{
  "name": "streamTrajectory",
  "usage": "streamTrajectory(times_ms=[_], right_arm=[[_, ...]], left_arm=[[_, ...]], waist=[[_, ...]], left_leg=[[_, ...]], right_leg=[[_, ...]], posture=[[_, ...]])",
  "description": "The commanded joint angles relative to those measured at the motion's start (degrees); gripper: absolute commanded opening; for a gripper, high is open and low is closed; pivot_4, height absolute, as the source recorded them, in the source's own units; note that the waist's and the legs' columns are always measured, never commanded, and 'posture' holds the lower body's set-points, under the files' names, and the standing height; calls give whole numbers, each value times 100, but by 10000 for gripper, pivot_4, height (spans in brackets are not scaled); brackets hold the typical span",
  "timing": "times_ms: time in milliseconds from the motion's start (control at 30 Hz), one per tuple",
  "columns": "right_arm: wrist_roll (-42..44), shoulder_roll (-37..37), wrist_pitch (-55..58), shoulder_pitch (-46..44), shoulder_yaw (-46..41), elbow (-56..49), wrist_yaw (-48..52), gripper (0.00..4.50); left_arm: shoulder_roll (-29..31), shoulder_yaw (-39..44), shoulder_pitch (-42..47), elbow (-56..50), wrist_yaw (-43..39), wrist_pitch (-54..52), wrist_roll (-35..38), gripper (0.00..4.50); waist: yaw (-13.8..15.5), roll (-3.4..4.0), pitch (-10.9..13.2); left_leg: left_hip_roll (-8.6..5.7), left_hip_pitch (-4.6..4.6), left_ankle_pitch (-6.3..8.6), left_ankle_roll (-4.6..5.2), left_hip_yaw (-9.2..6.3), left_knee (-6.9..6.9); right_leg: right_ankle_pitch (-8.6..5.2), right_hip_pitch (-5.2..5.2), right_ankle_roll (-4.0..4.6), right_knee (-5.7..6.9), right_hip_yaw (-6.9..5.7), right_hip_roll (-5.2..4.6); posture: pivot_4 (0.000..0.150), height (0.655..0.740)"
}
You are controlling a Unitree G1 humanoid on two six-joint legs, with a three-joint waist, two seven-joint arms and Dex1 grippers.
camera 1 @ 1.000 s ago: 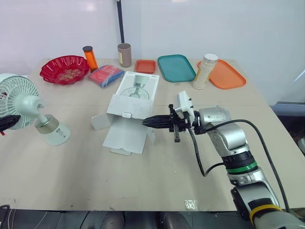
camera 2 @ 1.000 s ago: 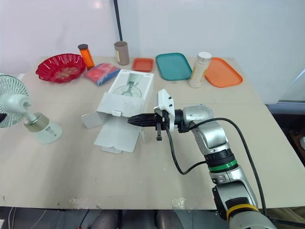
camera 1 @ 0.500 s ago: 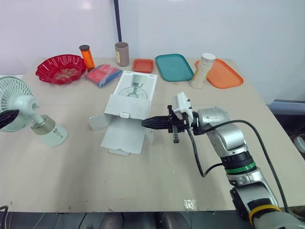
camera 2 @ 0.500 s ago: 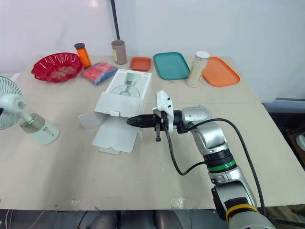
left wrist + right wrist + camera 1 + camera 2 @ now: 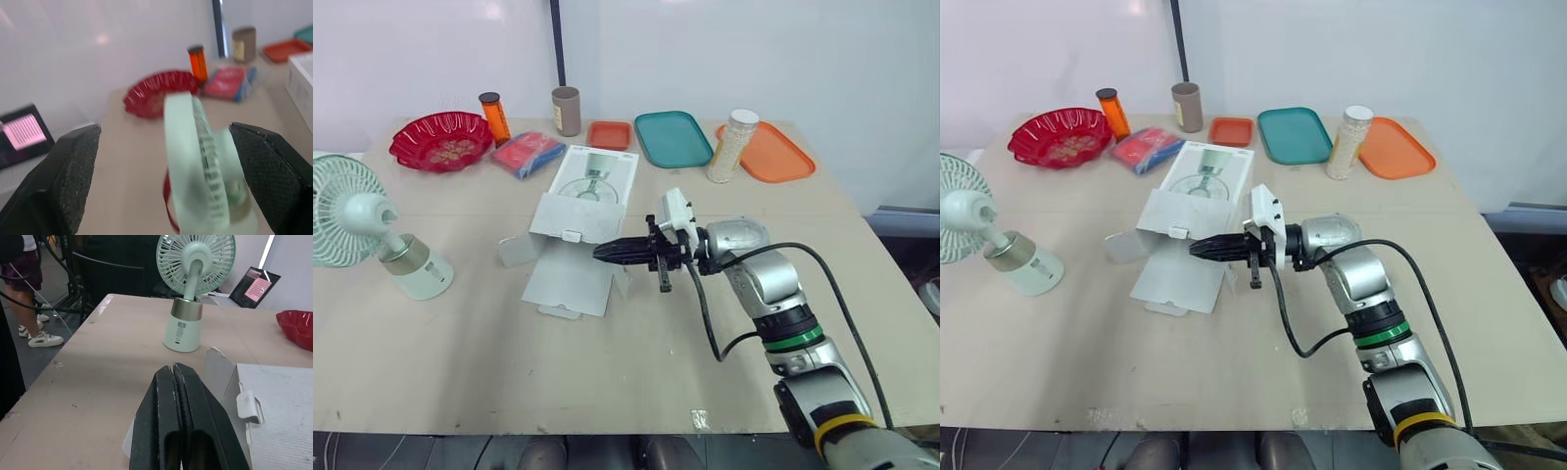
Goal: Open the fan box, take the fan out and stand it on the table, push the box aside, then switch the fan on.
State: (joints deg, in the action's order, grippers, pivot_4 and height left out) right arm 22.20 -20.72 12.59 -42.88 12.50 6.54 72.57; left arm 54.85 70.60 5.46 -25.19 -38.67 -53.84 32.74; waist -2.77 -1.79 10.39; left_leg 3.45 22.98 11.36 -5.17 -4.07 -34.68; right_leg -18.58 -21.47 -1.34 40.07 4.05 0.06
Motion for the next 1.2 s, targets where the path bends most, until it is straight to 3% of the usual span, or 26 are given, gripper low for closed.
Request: streamTrajectory(times_ms=[33,200,367,533,733,1000,1133,1200], right_arm=[[20,54,-89,-164,-39,23,79,0],[2,52,-53,-226,-50,84,94,0],[-28,23,25,-241,-95,91,-22,0],[-57,-33,100,-218,-82,17,-91,0],[-157,-148,231,-220,-134,-81,-294,0],[-152,-437,820,43,-232,-846,-816,0],[-282,-723,1642,171,-267,-1339,-1376,11024],[-193,-951,2014,360,-310,-1777,-1449,21273]], left_arm=[[-446,90,247,-637,387,327,400,44669],[-1187,8,72,-1458,501,372,1434,44669],[-1363,-287,-494,-2063,526,385,2442,44669],[-1522,-1064,-1256,-2558,467,651,2590,44669],[-1803,-2301,-2052,-2618,459,1120,1837,44669],[-1925,-3554,-2714,-1501,-201,2532,350,44669],[-1976,-3837,-2542,-1162,-227,2900,122,45000],[-1985,-3954,-2440,-1056,-234,3001,74,45000]], waist=[[0,-1,0],[-3,-8,-2],[-3,-8,-2],[-1,-8,-2],[-3,-4,0],[-1,1,3],[17,0,2],[30,-1,2]], left_leg=[[0,1,1,-1,0,0],[4,2,0,-7,1,-4],[4,1,0,-7,1,-8],[2,-1,1,-7,1,-9],[0,-3,1,-7,3,-8],[1,-3,3,-5,5,-5],[1,-2,3,-5,4,-6],[-2,0,3,-5,4,-7]], right_leg=[[0,0,0,-2,0,1],[1,1,0,0,1,2],[1,3,1,2,2,3],[1,5,0,0,4,2],[1,6,1,-1,10,5],[1,4,1,-5,13,8],[1,4,1,-5,12,8],[0,5,-1,-5,12,4]], posture=[[1500,7400],[1500,7400],[1500,7400],[1500,7400],[1500,7400],[1500,7400],[1500,7400],[1500,7400]])
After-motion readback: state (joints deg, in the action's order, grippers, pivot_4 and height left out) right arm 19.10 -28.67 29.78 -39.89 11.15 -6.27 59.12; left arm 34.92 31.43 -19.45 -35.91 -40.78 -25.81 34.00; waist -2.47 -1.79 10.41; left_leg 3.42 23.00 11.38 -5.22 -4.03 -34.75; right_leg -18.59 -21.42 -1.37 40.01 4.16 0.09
